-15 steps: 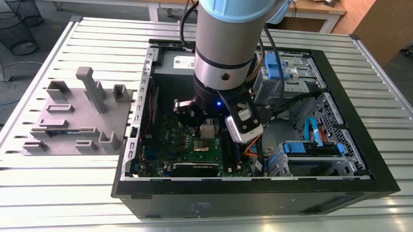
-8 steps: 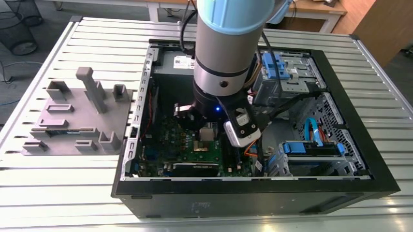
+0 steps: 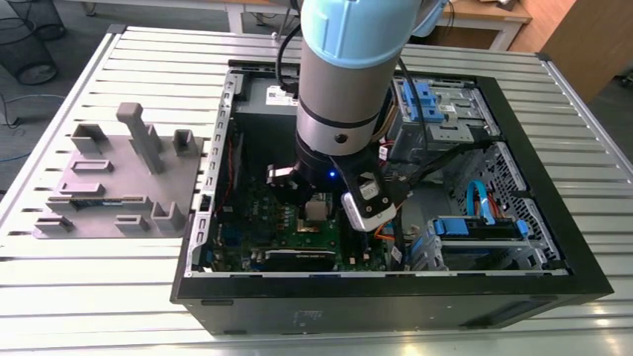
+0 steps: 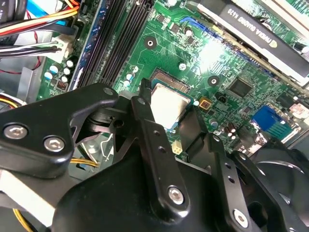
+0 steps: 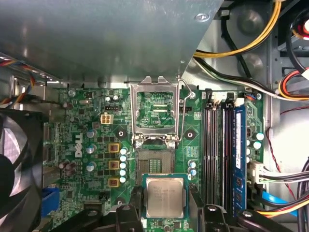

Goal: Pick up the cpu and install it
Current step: 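Pick up the cpu and move it towards the insertion slot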

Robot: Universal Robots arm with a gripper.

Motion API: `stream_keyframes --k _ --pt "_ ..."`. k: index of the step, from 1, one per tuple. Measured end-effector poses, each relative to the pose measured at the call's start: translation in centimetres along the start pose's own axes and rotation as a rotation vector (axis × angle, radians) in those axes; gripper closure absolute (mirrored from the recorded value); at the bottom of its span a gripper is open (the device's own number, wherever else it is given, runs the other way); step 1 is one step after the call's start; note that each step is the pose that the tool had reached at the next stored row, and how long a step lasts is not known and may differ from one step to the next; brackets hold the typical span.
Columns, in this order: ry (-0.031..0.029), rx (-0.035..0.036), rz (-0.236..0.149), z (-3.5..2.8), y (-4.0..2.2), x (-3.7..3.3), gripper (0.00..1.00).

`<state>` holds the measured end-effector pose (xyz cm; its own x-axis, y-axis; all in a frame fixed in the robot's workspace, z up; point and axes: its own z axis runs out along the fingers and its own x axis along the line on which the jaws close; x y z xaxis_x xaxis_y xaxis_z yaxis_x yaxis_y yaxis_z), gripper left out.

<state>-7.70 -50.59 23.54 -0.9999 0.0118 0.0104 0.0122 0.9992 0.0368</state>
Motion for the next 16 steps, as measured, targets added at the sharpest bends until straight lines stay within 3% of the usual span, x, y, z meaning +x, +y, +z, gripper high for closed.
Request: stream_keyframes --k 7,16 --pt "-0.0001 -0.0002 0.0 0.15 0.0 0.26 0.53" --pt "0.0 -0.0002 0.0 1.63 -0.06 0.31 0.53"
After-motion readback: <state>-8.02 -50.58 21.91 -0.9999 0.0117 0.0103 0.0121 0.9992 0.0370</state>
